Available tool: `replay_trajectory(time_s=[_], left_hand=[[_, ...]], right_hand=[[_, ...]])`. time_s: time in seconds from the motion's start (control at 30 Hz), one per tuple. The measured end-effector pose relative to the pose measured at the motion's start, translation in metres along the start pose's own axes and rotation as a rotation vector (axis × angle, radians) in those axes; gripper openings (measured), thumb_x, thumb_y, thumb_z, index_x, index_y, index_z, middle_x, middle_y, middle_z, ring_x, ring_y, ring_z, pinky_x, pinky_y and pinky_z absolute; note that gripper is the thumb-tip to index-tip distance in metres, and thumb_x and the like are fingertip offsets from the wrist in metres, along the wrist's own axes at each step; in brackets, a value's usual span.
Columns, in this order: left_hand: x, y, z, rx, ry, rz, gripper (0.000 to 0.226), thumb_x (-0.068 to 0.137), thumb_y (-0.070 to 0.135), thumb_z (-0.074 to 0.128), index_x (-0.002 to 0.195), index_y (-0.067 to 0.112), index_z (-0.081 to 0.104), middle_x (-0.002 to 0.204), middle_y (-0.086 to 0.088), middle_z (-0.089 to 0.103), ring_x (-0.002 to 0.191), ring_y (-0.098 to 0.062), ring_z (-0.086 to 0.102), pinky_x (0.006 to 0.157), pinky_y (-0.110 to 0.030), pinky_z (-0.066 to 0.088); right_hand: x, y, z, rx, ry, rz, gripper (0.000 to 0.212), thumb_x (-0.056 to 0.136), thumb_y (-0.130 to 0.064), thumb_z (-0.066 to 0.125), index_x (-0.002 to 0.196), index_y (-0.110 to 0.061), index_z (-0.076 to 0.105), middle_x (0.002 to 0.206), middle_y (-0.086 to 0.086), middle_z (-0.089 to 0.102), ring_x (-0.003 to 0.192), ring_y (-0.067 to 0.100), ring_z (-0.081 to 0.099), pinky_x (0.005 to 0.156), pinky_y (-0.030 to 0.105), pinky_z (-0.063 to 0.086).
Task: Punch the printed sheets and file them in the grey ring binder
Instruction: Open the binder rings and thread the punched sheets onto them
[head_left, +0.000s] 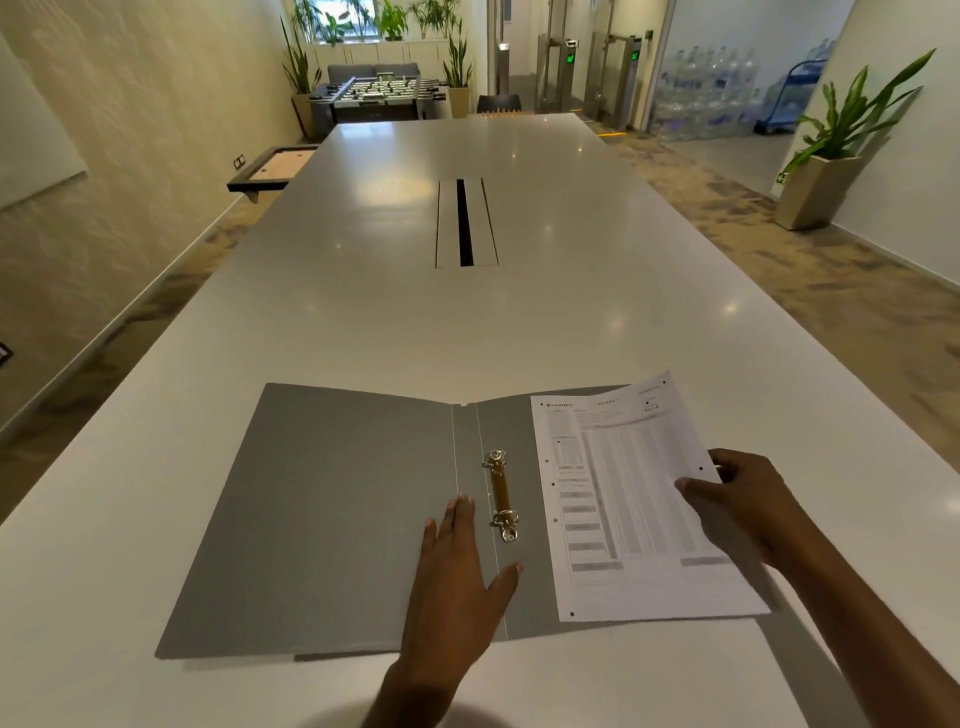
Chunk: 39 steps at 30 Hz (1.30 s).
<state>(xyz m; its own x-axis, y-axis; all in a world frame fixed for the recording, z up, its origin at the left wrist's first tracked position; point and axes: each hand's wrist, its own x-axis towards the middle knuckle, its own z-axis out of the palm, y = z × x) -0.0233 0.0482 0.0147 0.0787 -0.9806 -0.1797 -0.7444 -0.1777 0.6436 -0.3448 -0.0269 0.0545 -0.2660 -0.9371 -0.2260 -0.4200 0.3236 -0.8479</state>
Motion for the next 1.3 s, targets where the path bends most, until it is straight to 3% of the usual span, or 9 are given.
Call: replay_trajectory(time_s=[0.1, 0.2, 0.3, 0.43, 0.57, 0.67, 0.87, 1.17, 1.3], left_hand=[[0.001, 0.006, -0.009, -0.056, 0.011, 0.011, 0.080, 0.105, 0.044, 0.053, 0.167, 0.030, 0.004, 0.176, 0.009, 0.002, 0.163, -0.019, 0.001, 0.128, -0.034, 0.012], [0.007, 0.012, -0.020, -0.110, 0.094, 0.057, 0.071, 0.105, 0.033, 0.056, 0.165, 0.027, 0.020, 0.173, 0.005, 0.022, 0.160, -0.017, 0.021, 0.126, -0.031, 0.022], [0.019, 0.016, -0.028, -0.199, 0.161, 0.082, 0.061, 0.103, 0.030, 0.061, 0.159, 0.024, 0.038, 0.164, 0.005, 0.043, 0.151, -0.015, 0.041, 0.124, -0.033, 0.035], [0.049, 0.022, -0.026, -0.245, 0.225, 0.089, 0.048, 0.100, 0.025, 0.068, 0.146, 0.019, 0.058, 0.148, -0.004, 0.063, 0.135, -0.020, 0.060, 0.112, -0.044, 0.053], [0.079, 0.026, -0.024, -0.176, 0.241, 0.137, 0.035, 0.097, 0.023, 0.071, 0.131, 0.014, 0.071, 0.124, -0.005, 0.075, 0.110, -0.018, 0.073, 0.098, -0.035, 0.060], [0.092, 0.026, -0.019, -0.174, 0.255, 0.151, 0.026, 0.098, 0.024, 0.070, 0.122, 0.015, 0.077, 0.112, -0.004, 0.079, 0.098, -0.013, 0.074, 0.091, -0.030, 0.062], [0.100, 0.019, -0.014, -0.115, 0.261, 0.217, 0.017, 0.100, 0.026, 0.067, 0.102, 0.020, 0.083, 0.092, -0.001, 0.080, 0.080, -0.009, 0.071, 0.077, -0.018, 0.058], [0.102, 0.012, 0.003, 0.095, 0.324, 0.324, 0.016, 0.104, 0.022, 0.060, 0.097, 0.016, 0.073, 0.087, -0.001, 0.067, 0.071, -0.011, 0.061, 0.066, -0.019, 0.055], [0.103, 0.009, 0.007, 0.038, 0.331, 0.310, 0.013, 0.103, 0.020, 0.062, 0.095, 0.015, 0.071, 0.085, -0.001, 0.065, 0.066, -0.006, 0.055, 0.064, -0.006, 0.043]], right_hand=[[0.005, 0.003, 0.006, -0.109, 0.068, 0.001, 0.033, 0.078, -0.012, 0.084, 0.107, -0.019, 0.071, 0.088, 0.006, 0.079, 0.070, 0.026, 0.075, 0.065, 0.039, 0.061], [0.009, 0.005, 0.010, -0.186, 0.090, 0.018, 0.052, 0.078, -0.018, 0.086, 0.124, -0.014, 0.064, 0.101, 0.005, 0.074, 0.086, 0.026, 0.071, 0.071, 0.036, 0.054], [0.011, 0.003, 0.018, -0.382, 0.195, -0.040, 0.068, 0.079, -0.024, 0.088, 0.138, -0.008, 0.057, 0.122, 0.017, 0.067, 0.108, 0.036, 0.064, 0.088, 0.044, 0.053], [-0.001, -0.021, 0.060, -0.304, 0.282, -0.386, 0.034, 0.084, -0.012, 0.083, 0.115, -0.008, 0.072, 0.110, 0.013, 0.071, 0.089, 0.027, 0.067, 0.078, 0.034, 0.052], [-0.014, -0.056, 0.134, -0.171, 0.017, -0.519, 0.022, 0.092, -0.016, 0.075, 0.114, -0.015, 0.074, 0.106, -0.004, 0.070, 0.085, -0.001, 0.063, 0.078, 0.017, 0.051], [-0.008, -0.064, 0.174, -0.211, -0.082, -0.551, 0.022, 0.098, -0.020, 0.066, 0.118, -0.016, 0.073, 0.112, -0.001, 0.070, 0.094, 0.005, 0.063, 0.091, 0.025, 0.055], [-0.002, -0.061, 0.192, -0.179, -0.046, -0.577, 0.014, 0.099, -0.019, 0.062, 0.094, -0.021, 0.075, 0.087, -0.006, 0.068, 0.078, 0.004, 0.063, 0.075, 0.024, 0.055], [-0.001, -0.046, 0.202, -0.055, -0.043, -0.546, 0.018, 0.099, -0.012, 0.059, 0.086, -0.020, 0.069, 0.082, -0.005, 0.062, 0.076, 0.012, 0.063, 0.070, 0.038, 0.059], [0.000, -0.042, 0.199, 0.032, -0.044, -0.541, 0.016, 0.098, -0.014, 0.062, 0.086, -0.020, 0.070, 0.082, -0.005, 0.065, 0.077, 0.012, 0.065, 0.072, 0.037, 0.060]])
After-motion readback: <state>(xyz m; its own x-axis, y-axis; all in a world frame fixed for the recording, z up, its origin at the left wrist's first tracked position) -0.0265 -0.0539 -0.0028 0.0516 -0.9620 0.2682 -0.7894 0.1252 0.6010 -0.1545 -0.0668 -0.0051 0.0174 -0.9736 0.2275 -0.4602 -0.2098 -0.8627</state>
